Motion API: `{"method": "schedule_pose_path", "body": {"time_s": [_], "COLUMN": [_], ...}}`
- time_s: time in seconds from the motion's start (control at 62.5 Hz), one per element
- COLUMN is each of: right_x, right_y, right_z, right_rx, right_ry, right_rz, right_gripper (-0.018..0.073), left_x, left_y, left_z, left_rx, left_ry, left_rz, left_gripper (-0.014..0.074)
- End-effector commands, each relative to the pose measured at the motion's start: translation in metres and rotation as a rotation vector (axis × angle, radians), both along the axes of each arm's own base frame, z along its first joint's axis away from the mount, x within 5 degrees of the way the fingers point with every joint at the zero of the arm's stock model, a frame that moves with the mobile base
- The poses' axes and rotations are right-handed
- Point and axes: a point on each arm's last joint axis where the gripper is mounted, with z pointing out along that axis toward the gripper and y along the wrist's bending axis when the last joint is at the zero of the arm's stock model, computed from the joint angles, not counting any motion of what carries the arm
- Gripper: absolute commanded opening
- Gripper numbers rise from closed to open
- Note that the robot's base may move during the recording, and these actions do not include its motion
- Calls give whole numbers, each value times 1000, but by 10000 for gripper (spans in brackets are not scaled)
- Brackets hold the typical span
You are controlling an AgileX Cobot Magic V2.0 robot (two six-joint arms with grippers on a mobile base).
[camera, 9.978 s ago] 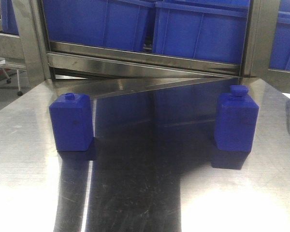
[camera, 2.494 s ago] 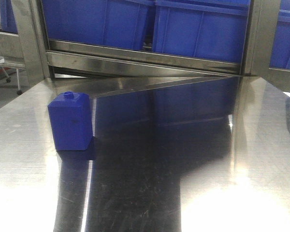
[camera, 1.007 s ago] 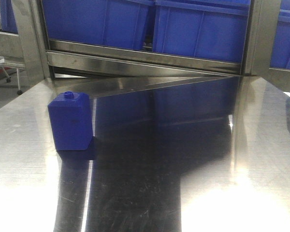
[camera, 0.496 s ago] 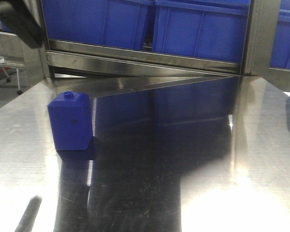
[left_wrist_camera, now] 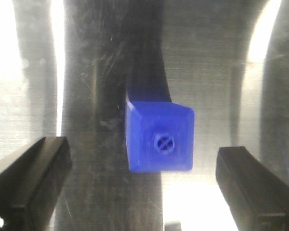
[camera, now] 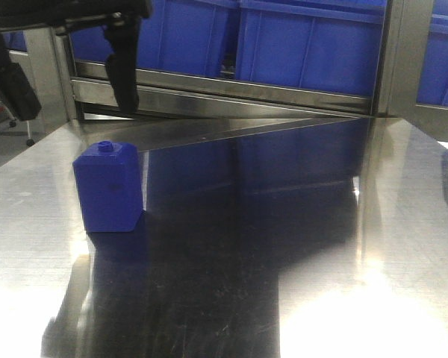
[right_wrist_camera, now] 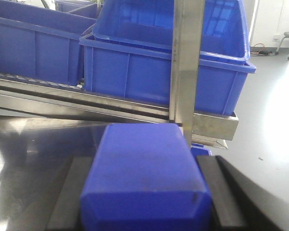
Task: Pick and sort blue part to right shelf
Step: 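Lower the open left gripper over the remaining blue part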
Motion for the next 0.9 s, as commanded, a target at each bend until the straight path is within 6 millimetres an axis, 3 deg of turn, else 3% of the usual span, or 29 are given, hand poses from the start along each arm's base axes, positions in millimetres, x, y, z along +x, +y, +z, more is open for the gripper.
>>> {"method": "schedule_pose_path", "body": {"time_s": [0.0,0.592,0.879], "right_x": [-1,-1,-1], "right_y": [-1,-1,-1], "right_z": [18,18,18], "right_rx": [-13,-13,-13], "right_ry": [-118,-118,-118], "right_rz": [-7,-7,-7], "right_gripper": [407,407,407], "left_x": [2,17,18], "left_y": [-3,-29,-30], "left_z": [19,-26,-32], "left_rx": [-16,12,27], "left_ry": [-17,167,187], "left_rz": [16,6,6], "left_gripper": [670,669,669]}}
